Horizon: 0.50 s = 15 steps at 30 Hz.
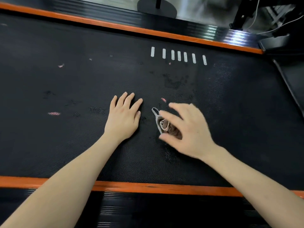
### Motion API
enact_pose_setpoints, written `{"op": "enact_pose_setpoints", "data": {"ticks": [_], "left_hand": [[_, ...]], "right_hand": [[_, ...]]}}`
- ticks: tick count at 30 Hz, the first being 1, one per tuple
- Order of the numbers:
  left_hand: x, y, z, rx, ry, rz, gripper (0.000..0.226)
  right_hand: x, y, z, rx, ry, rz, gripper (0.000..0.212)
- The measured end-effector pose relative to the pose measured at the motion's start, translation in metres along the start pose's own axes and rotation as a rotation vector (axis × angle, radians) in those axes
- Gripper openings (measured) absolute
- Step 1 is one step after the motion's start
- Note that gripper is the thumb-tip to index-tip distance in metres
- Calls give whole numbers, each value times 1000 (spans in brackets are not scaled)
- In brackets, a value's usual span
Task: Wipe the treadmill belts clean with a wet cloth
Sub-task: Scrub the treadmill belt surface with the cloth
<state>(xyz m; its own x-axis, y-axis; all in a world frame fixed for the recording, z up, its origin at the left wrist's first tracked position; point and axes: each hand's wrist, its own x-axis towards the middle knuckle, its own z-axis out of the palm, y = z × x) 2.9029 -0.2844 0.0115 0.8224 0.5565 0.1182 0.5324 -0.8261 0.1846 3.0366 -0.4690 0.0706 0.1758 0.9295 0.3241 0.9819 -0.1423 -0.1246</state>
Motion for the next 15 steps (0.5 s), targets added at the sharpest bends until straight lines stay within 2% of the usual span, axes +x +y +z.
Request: {"op": "enact_pose_setpoints", "data": {"ticks": [3,8,11,15], "left_hand": [[0,0,0,6,-5,2,52],[0,0,2,15,-16,3,54],[0,1,2,18,-17,0,54],[1,0,1,13,-12,1,53]], "right_hand": [[-10,-2,35,-57,-111,-111,47],[11,19,52,-82,15,-116,29],[54,39,64,-153,51,73,35],[118,61,72,-201,-81,350,38]]}}
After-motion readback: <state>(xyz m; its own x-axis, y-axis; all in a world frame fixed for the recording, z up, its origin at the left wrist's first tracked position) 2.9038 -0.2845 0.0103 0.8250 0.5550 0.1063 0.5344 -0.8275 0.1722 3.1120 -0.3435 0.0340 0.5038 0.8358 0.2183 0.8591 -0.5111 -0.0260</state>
